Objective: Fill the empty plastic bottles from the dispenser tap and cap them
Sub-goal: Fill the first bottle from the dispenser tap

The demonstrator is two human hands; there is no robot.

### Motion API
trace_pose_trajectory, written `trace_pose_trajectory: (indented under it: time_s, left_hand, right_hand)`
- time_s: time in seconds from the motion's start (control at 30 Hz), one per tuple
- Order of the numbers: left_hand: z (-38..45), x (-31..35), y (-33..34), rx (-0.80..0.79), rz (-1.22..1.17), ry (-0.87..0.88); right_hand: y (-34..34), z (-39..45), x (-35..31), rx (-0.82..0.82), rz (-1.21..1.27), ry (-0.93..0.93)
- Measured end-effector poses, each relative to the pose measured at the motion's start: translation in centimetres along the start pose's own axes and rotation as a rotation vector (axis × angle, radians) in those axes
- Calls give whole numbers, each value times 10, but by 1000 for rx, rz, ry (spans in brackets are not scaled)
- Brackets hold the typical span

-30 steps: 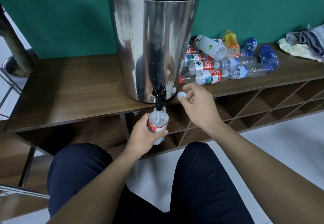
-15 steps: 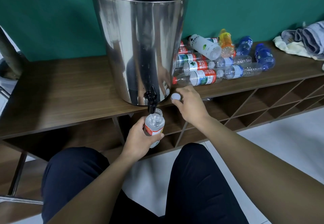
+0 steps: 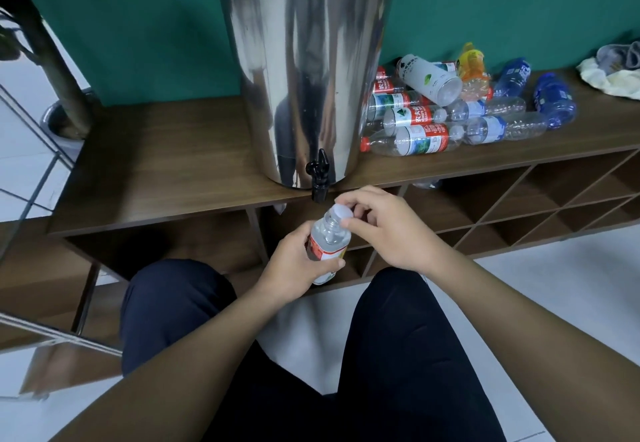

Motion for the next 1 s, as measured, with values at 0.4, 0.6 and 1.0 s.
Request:
trace_pose_trajectory:
  time_s: [0.4, 0.6, 1.0]
  left_hand:
    - [-32, 41, -22, -56, 90, 81]
    - [-55, 56, -52, -122, 98, 93]
    - [-70, 92, -151, 24, 56, 135]
  right_hand:
    - [-27, -16, -73, -160, -340, -286]
    - [-28, -6, -122, -295, -551, -564]
    - [-25, 69, -208, -280, -640, -542]
Point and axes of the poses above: each hand's wrist, its own z-axis towards the middle knuckle, its own y-axis out of the palm, x = y × z, the point moved 6 cm from there along z, towards the middle knuckle, and after that the axes turned 6 degrees about -x, right-handed, at the moved point
